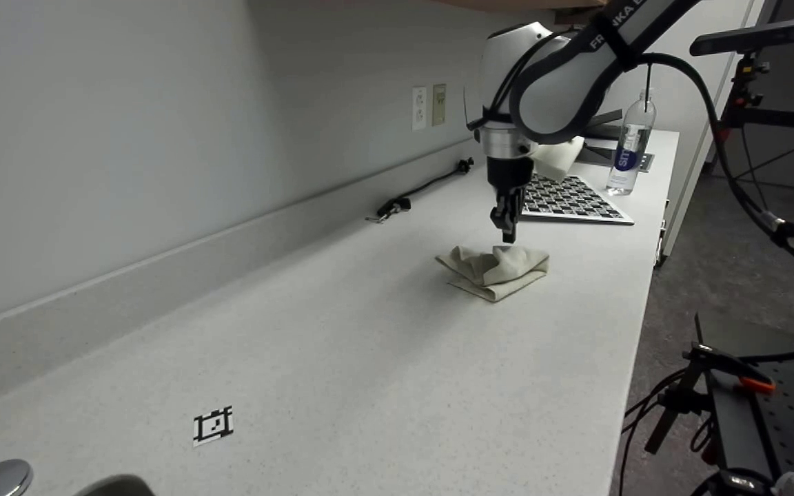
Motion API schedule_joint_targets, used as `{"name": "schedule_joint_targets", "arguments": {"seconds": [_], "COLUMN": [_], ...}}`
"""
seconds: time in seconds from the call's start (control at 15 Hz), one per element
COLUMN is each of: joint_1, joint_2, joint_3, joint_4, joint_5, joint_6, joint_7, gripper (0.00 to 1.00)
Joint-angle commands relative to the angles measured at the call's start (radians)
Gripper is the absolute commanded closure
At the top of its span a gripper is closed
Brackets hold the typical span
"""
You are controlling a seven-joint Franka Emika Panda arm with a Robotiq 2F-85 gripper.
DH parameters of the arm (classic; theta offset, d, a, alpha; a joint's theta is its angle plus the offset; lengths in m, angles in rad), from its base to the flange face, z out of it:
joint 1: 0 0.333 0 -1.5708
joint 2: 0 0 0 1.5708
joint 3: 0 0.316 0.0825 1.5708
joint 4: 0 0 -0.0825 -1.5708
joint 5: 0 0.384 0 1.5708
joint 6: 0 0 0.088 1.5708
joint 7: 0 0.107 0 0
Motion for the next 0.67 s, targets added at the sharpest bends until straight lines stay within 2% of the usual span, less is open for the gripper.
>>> {"name": "schedule_joint_targets", "arguments": {"seconds": [0.0,0.27,0.6], "joint_1": [0.014,-0.013,-0.065], "joint_2": [-0.08,-0.072,-0.025], "joint_3": [0.011,0.019,0.029], "joint_4": [-0.053,-0.025,0.026], "joint_5": [0.0,0.048,0.179], "joint_6": [-0.01,0.012,-0.003], "joint_7": [0.0,-0.049,-0.133], "gripper": [1.0,1.0,1.0]}}
